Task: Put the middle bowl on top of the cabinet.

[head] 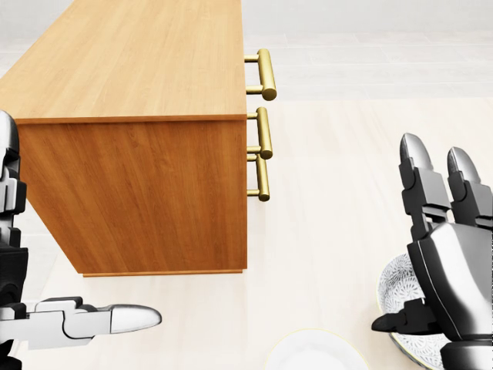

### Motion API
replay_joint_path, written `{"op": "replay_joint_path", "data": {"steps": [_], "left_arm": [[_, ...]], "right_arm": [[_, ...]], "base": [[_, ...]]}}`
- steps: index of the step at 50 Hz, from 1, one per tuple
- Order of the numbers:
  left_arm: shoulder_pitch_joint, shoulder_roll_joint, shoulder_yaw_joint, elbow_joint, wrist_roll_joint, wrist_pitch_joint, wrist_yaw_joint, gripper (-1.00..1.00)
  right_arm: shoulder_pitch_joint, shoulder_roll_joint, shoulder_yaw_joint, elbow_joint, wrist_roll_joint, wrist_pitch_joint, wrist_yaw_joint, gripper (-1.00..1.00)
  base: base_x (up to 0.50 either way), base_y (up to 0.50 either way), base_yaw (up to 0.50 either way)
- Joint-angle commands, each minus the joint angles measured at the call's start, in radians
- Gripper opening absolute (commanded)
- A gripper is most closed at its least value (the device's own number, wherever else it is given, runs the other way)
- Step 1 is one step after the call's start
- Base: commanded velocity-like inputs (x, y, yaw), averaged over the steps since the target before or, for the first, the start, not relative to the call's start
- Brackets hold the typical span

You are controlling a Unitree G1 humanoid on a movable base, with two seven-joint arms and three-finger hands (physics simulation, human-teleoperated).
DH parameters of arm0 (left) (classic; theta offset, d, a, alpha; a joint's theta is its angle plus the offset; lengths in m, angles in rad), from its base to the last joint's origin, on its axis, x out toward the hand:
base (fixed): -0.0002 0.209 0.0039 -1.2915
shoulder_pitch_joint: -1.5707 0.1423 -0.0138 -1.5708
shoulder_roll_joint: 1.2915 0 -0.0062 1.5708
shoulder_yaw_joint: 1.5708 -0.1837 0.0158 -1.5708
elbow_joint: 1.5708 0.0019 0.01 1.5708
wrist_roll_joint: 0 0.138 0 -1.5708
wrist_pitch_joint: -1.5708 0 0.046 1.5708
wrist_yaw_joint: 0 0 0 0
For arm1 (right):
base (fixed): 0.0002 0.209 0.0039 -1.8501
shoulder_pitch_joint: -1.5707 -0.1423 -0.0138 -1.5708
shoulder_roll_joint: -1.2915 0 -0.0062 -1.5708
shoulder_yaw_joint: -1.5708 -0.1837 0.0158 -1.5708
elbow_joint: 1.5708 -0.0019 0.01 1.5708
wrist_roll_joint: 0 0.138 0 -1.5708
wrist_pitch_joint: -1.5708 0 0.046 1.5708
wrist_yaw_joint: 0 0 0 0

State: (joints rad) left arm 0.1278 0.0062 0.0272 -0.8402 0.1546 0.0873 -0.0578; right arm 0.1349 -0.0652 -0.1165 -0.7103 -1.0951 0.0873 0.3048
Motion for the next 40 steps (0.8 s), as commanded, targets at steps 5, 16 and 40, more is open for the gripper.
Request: {"op": "replay_joint_path", "data": {"steps": [5,16,40], "left_arm": [[-0.008,-0.003,0.024,0.005,-0.014,0.0,0.007,1.0],[-0.019,-0.016,0.043,-0.007,-0.049,0.0,0.013,1.0],[-0.017,-0.005,0.033,-0.004,-0.047,0.0,0.02,1.0]], "right_arm": [[0.026,0.018,0.006,0.052,-0.122,0.0,-0.012,1.0],[0.065,0.044,0.059,0.198,-0.175,0.0,-0.125,1.0],[0.14,0.039,0.107,0.167,-0.396,0.0,-0.097,1.0]], "base": [[0.0,0.0,0.0],[0.0,0.0,0.0],[0.0,0.0,0.0]]}}
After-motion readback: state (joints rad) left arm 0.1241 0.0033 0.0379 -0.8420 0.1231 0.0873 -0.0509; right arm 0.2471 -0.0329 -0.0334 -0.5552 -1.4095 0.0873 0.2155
